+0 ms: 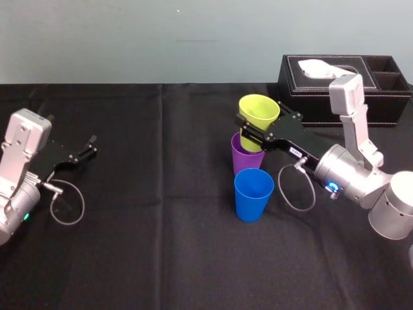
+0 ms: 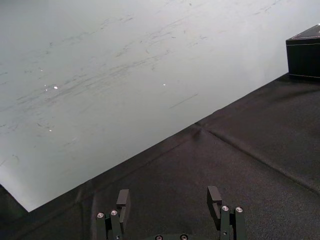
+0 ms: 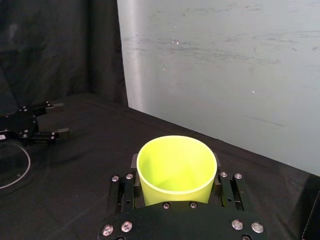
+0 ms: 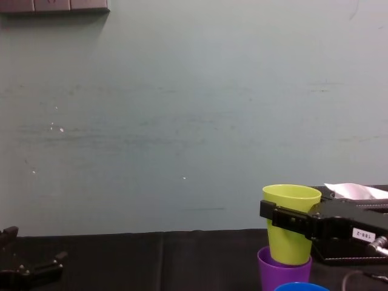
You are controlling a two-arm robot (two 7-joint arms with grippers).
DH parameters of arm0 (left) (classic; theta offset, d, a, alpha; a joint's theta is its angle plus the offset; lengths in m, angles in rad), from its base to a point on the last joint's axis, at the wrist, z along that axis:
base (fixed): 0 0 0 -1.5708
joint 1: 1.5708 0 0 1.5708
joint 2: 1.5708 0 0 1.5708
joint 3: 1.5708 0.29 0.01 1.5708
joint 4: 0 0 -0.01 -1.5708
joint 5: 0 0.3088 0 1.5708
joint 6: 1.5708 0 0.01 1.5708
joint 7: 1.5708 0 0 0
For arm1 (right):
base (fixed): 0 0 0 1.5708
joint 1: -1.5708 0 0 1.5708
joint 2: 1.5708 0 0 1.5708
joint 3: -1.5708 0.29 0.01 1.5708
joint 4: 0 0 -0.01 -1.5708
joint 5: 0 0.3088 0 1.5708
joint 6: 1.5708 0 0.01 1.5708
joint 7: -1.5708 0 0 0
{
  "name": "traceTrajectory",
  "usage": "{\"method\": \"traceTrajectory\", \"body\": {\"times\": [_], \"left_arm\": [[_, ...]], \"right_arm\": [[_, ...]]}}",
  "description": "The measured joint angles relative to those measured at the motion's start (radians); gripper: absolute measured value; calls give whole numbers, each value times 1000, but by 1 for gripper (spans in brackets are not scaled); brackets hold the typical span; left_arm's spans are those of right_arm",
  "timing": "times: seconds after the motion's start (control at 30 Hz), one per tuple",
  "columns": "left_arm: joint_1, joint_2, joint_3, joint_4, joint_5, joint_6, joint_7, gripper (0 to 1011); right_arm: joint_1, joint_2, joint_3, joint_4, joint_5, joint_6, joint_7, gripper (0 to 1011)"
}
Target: Stack the three plastic cups sequentially using one hand.
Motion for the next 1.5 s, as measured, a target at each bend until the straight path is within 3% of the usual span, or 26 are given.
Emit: {"method": "traceTrajectory", "body": {"times": [0.6,1.5], "left_arm": [[0,0,0,0,0,0,0,1012],[0,0,0,0,0,0,0,1011]], "right_arm": [[26,-13,-22,64,-3,-32,16,741],[28,-24,-36,94,-46,-58,10,741]]}}
